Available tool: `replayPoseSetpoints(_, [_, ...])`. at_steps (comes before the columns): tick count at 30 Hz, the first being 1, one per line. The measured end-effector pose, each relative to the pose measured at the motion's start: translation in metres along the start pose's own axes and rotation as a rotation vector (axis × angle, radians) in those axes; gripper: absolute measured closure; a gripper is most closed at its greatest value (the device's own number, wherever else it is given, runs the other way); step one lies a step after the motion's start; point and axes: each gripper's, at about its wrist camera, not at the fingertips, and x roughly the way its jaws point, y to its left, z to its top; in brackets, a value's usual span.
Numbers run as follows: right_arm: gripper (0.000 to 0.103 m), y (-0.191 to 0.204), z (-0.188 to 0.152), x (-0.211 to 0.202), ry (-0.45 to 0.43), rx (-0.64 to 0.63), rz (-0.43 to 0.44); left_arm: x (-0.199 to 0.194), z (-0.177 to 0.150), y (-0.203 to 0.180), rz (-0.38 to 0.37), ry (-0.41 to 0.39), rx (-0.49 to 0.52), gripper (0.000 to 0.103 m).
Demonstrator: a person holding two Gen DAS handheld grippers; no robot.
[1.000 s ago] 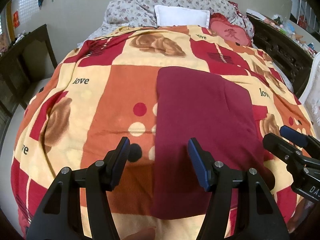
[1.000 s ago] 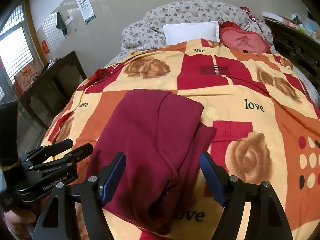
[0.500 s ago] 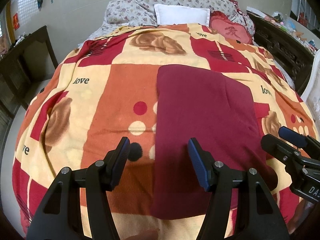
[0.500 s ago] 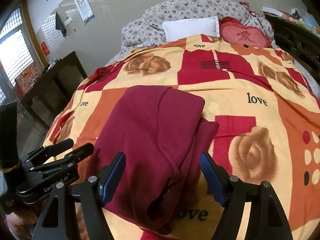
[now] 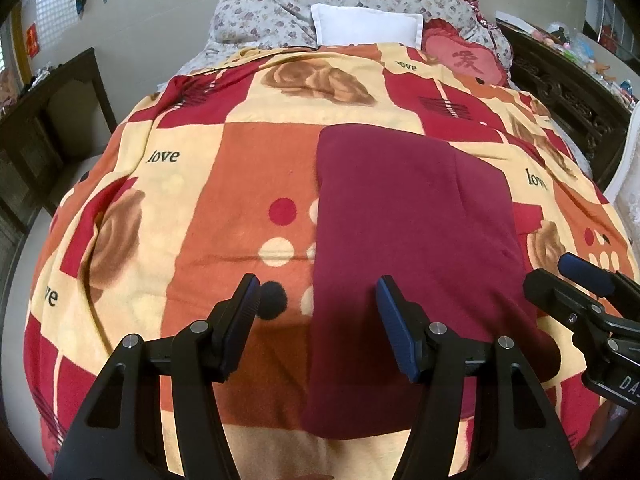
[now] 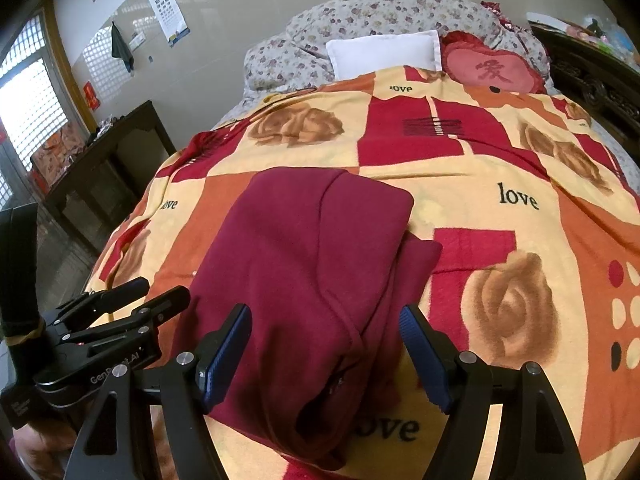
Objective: Fold small clothes
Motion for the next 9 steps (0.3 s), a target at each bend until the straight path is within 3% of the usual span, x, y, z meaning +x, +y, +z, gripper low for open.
replayPoseSetpoints(9, [0.029,-0.002,-0.002,0.0024,0.011,0.004,0.003,0.0011,0.0004,0.0005,0.005,-0.007,0.011,0.043])
